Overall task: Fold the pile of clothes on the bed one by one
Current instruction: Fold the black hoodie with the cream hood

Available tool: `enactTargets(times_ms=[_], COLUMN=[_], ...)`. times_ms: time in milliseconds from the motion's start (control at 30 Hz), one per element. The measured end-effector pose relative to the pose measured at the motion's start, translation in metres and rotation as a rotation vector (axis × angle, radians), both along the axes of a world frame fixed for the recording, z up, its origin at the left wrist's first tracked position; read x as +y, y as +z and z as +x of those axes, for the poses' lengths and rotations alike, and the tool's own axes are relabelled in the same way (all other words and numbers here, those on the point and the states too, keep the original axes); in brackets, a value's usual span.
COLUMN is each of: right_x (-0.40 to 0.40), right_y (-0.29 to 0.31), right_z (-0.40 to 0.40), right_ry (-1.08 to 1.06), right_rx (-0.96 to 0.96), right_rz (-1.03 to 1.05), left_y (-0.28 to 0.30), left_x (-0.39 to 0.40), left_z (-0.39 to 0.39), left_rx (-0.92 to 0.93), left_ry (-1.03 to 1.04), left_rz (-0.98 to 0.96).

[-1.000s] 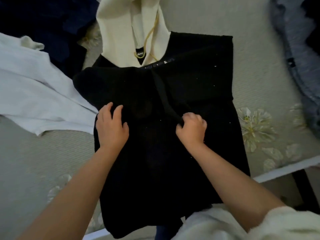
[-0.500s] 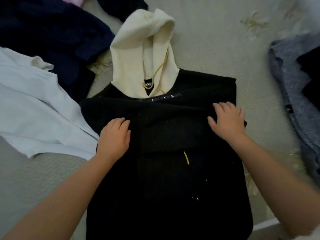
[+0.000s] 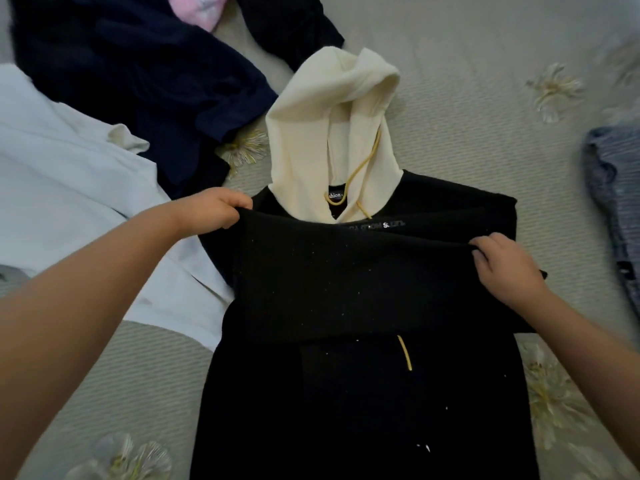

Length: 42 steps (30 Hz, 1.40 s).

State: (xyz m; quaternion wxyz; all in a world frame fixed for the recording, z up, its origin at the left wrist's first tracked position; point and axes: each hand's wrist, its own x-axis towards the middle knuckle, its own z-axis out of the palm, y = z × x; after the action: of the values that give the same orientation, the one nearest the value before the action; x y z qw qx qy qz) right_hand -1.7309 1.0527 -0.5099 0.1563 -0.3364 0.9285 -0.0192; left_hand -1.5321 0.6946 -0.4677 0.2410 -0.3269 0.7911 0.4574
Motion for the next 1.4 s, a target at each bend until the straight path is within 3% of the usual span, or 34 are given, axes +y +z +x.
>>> enactTargets(times_ms=[67,200,333,433,600,767,867,967,1100,1400], right_x=[-0.008,-0.027,-0.043,-0.05,-0.055,-0.044,-0.048,-0.06,-0.107,-0.273], right_y=[-0.001,-0.005,-0.017,-0.021,-0.023,-0.048,-0.051,-0.038,-0.013,0.008], right_z=[-0.003,0.0,0.013,0.016,0.015,0.017,0.01,0.004,-0.008,-0.07], right_ry=[0.04,0.072,0.131,0.09,0.096,0.156,0.169,0.166,0.22,0.417], right_rx=[0.046,0.114,0.179,0.228,0.248,0.046,0.01,0.034,0.095,0.27], right_rz=[0.003,-0.03,-0.039,-0.041,-0.061,0.318,0.367,0.204,-0.094,-0.404], left_y=[0.0,-0.015,-0.034,-0.053,-0.071,-0.069,-0.067,-0.072,-0.091,-0.126], left_x=[-0.007,-0.027,-0.023,-0.003,0.014,0.036,0.044,0.05,0.046,0.019], left_z=[0.003,0.008,0.02,0.032,0.05,0.046,0.029,0.003,-0.028,-0.035], left_rx=[-0.034,-0.223,-0.371,-0.23,0.089,0.063,0.132,0.193,0.116,0.035], left_ry=[-0.09,-0.333,-0.436,-0.408,-0.058,0.107,0.095,0.089,0.144,0.116], left_rz=[-0.045,-0.477,-0.782,-0.975,-1.077,-0.931,-0.875,-0.802,-0.725,-0.726])
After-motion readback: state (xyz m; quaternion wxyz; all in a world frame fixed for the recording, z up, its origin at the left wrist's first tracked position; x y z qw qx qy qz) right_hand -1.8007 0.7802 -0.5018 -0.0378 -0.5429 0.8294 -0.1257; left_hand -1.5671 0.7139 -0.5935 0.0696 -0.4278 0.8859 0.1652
